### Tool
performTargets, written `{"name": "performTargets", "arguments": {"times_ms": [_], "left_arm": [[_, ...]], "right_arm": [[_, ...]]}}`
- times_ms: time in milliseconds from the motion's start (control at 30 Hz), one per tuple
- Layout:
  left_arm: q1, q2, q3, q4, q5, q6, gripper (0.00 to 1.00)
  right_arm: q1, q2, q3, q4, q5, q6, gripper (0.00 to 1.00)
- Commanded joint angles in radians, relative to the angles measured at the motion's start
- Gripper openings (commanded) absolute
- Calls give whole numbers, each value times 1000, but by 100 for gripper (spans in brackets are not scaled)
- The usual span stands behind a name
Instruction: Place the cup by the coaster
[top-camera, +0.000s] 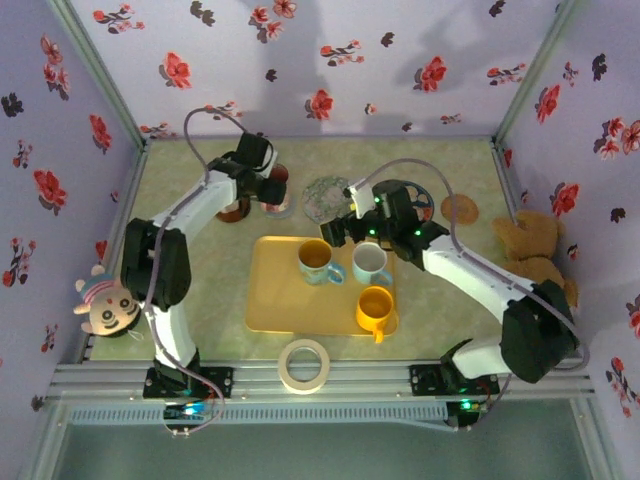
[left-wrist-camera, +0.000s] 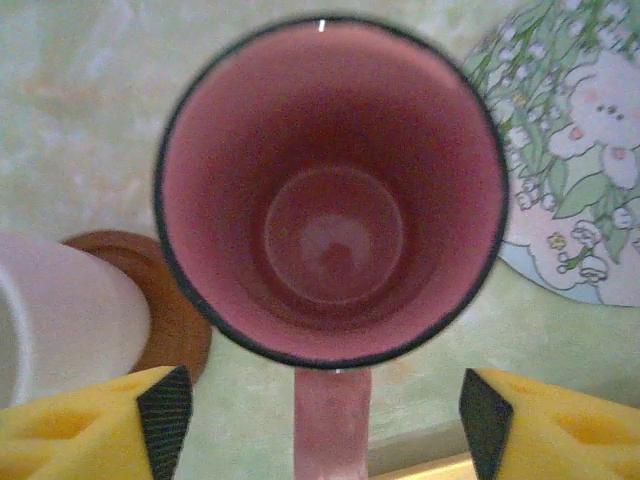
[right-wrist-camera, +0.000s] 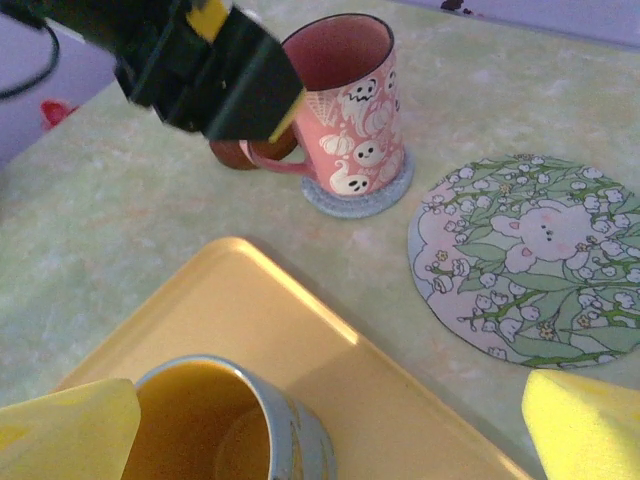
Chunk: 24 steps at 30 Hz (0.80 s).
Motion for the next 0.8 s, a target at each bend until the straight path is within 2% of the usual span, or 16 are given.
{"name": "performTargets", "arguments": {"times_ms": [0,233,567,667,767], "left_arm": [[3,-88,30,5,4,-2,83],[-13,-210,9,36,36,9,99],[-17,-496,-210,195,109,-9,100],[-17,-589,-312,232,153,12,100],[-17,-676,-406,237,245,45,100]], "right_arm": [[-7,-37,65,-124,-19,-95,99],[-7,-49,154,-359,-51,-216,99],[14,-104,233,-633,-36,-339,95],[38,-112,242,-678,-10,-347,94],[73,-113,250,-711,9,-347,91]]}}
